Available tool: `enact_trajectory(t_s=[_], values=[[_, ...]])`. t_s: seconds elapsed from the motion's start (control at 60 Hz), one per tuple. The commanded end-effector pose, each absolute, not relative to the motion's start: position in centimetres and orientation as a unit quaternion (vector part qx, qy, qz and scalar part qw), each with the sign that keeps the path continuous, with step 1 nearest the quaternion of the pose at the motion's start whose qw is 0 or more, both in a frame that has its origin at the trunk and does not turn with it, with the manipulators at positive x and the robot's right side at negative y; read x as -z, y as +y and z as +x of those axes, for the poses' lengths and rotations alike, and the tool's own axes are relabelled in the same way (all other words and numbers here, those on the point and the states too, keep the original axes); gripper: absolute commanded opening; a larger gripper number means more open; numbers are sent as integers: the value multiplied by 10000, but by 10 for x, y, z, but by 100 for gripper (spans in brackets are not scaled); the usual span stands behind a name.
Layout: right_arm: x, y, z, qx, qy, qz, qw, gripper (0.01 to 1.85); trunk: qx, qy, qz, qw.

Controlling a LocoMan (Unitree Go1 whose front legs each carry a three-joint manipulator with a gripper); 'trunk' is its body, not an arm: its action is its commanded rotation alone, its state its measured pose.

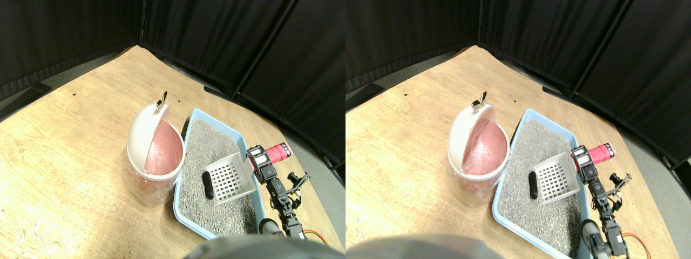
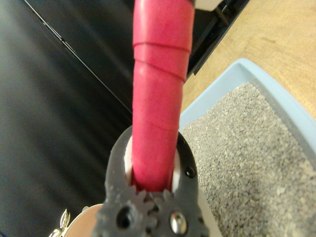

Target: Scoop (unimanual)

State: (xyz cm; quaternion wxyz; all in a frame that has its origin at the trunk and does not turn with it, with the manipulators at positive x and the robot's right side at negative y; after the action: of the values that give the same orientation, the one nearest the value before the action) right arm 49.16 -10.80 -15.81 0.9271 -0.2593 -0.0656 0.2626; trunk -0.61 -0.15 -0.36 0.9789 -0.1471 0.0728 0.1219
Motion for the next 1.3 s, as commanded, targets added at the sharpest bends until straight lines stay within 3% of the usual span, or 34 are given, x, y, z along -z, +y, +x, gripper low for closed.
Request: enact_trajectory(t_s=[0.017, 0.383, 0.517, 0.667, 0.833, 1.0, 1.3], values=[[171, -94, 482, -3251, -269, -2607, 9086, 6, -1348, 846, -1523, 9754], [170, -89, 485, -2648, -36, -1906, 9453, 6, -1372, 820, -1546, 9750], [167, -98, 492, -2479, -16, -1009, 9635, 6, -1349, 798, -1544, 9755], [165, -110, 498, -1793, 184, -138, 9835, 6, -1320, 770, -1529, 9764], [170, -121, 498, -1261, 319, 6, 9915, 6, -1286, 743, -1483, 9777], [171, -134, 498, -1113, 169, 198, 9934, 6, -1218, 677, -1411, 9801], [141, -165, 499, -1052, -546, 1237, 9852, 6, -1017, 556, -1222, 9857]])
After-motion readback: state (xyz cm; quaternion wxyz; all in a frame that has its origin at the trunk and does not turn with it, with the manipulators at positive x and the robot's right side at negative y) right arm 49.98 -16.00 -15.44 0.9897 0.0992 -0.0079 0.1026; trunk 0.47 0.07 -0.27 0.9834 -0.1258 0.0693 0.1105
